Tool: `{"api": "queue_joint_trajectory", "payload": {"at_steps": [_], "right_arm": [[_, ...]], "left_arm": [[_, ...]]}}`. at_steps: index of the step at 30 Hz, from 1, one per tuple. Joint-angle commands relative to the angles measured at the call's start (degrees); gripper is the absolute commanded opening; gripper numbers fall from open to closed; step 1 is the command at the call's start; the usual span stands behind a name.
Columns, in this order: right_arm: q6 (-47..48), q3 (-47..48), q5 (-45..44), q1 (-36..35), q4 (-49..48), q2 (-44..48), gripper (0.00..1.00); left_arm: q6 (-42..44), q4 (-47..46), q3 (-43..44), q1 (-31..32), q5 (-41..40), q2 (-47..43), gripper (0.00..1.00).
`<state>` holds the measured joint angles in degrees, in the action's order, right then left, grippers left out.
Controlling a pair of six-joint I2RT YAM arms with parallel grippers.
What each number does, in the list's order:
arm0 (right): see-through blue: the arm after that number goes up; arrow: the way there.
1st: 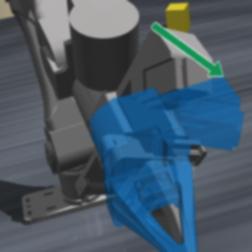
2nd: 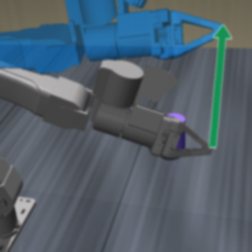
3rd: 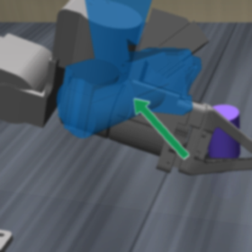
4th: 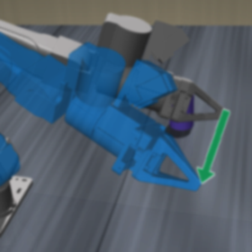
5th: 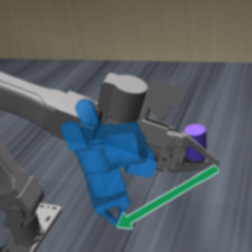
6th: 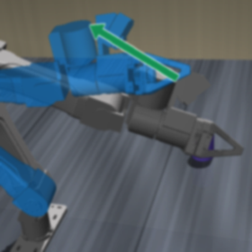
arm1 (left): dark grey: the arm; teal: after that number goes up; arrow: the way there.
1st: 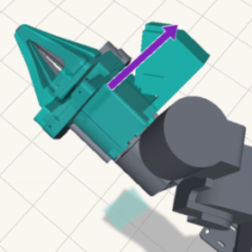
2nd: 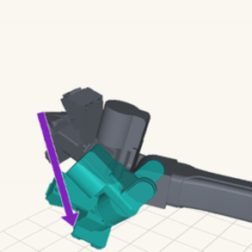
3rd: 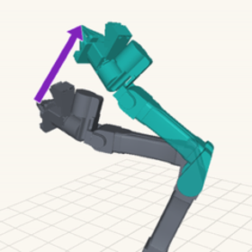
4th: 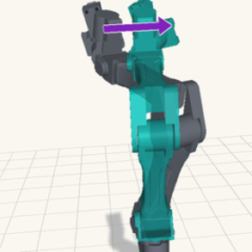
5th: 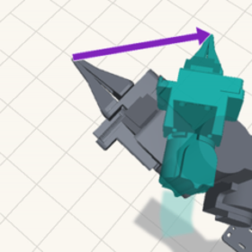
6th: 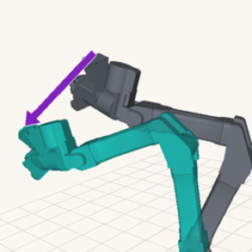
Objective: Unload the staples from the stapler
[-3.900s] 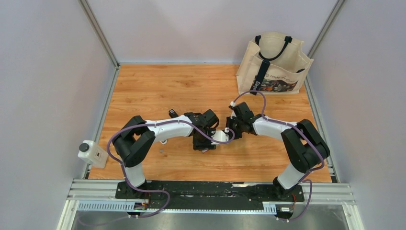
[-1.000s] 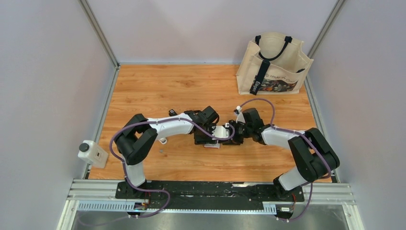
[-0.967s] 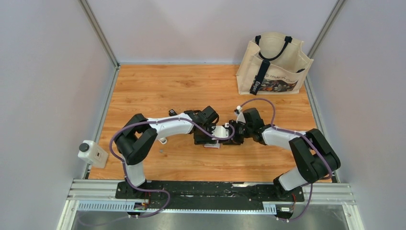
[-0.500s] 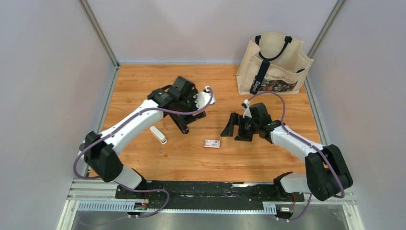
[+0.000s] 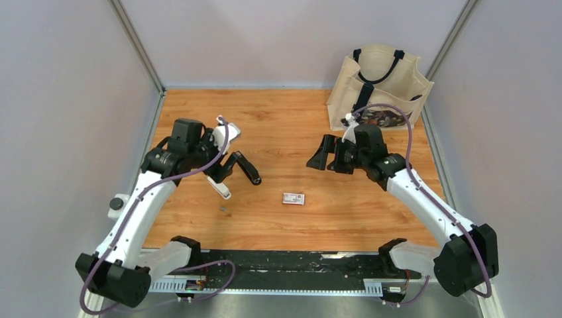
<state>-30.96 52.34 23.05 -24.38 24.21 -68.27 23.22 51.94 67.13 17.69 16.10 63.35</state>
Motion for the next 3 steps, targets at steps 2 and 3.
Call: {"api": "queue_joint_trajectory", "payload": {"at_steps": [2,3], "right_arm": [[1.87,4.17,-2.99,-2.33,3.39,1.13,1.0],[2.04,4.35,-3.62,-3.29,4.0,1.3,1.0]], "left_arm": [[-4.41,-3.69,-6.66,-3.1,3.24,-8.58,0.82],[-4.76,-4.47,-7.8,-4.32,3.15,-9.21,0.82]]}}
